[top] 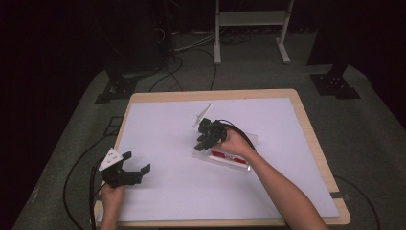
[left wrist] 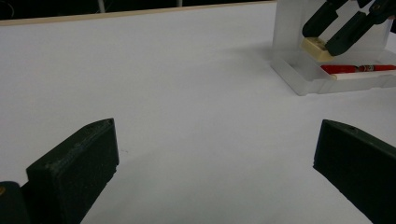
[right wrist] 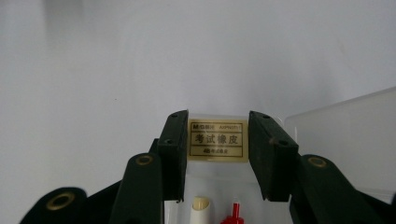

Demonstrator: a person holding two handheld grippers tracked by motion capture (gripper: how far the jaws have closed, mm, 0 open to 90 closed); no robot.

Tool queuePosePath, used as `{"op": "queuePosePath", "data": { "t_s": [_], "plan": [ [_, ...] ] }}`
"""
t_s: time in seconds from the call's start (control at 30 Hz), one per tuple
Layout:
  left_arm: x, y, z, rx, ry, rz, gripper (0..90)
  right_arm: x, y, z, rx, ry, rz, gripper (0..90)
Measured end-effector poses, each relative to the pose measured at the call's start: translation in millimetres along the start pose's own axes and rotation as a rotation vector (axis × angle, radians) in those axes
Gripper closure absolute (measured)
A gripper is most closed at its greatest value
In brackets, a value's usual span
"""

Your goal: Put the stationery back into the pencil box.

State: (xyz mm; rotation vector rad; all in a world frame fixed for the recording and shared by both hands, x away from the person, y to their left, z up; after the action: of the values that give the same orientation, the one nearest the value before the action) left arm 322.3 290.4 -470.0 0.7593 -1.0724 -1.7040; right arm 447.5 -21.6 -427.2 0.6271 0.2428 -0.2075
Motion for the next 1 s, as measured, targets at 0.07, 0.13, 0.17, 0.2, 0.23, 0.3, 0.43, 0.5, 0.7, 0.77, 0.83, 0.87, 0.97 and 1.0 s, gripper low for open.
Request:
{"op": "queuePosePath", "data": {
  "t_s": [0.07,0.13,0.17,0.2,0.23,0.3,0.43,0.5,0.7,0.77,0.83,0.87,0.97,1.0],
  "plan": [
    [-0.3,0.1,-0.2,0.000,-0.002,0.000,0.0,1.7,-0.6,-1.2,-0.003,-0.003,-0.003,58.7],
    [-0.2,0.1,-0.4,-0.001,-0.003,-0.002,0.0,2.8,-1.2,-1.9,-0.002,-0.002,-0.009,58.7],
    [-0.1,0.2,-0.3,-0.001,-0.003,-0.004,0.0,3.2,-1.4,-2.3,-0.003,-0.002,-0.010,58.7],
    [-0.2,0.1,-0.2,-0.001,-0.003,-0.004,0.0,4.0,-1.8,-3.1,-0.003,0.000,-0.011,58.6],
    [-0.2,0.1,-0.3,-0.001,-0.003,-0.002,0.0,4.7,-2.0,-3.6,-0.007,0.000,-0.007,58.7],
    [-0.5,0.1,0.1,0.001,-0.004,0.000,0.0,5.2,-2.6,-5.0,-0.007,0.000,-0.013,58.7],
    [-0.5,0.1,0.1,0.002,-0.005,-0.001,0.0,6.7,-3.2,-6.8,-0.006,0.001,-0.016,58.6],
    [-0.4,0.1,0.2,0.002,-0.005,0.000,0.0,7.5,-3.6,-7.7,-0.009,0.004,-0.017,58.6],
    [-0.3,0.1,0.0,0.001,-0.004,-0.001,0.0,7.8,-4.2,-10.9,-0.017,0.004,-0.022,58.5],
    [-0.4,0.1,0.0,0.001,-0.004,-0.002,0.0,8.2,-4.6,-11.4,-0.018,0.005,-0.022,58.5],
    [-0.4,0.1,0.1,0.002,-0.005,-0.001,0.0,9.1,-5.0,-11.9,-0.017,0.006,-0.020,58.5],
    [-0.5,0.1,0.2,0.002,-0.005,0.000,0.0,9.3,-5.1,-12.2,-0.017,0.007,-0.020,58.4],
    [-0.4,0.0,0.1,0.002,-0.005,-0.001,0.0,9.4,-5.2,-13.0,-0.018,0.007,-0.021,58.4],
    [-0.1,0.0,0.0,0.003,-0.004,0.001,0.0,9.6,-5.1,-13.2,-0.017,0.009,-0.020,58.4]
  ]
}}
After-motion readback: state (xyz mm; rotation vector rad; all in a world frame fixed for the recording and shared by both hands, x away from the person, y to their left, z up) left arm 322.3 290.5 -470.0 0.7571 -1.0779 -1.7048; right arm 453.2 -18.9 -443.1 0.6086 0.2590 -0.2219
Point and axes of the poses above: each handheld gripper's, and its own axes: z roughly backward along the jaws, y roughly out of its top, x roughly to its right, the point moved 2 cm from there along -z, roughly forward along the jaws, and after that the axes turned 15 degrees about y, right-handed, at the moved point
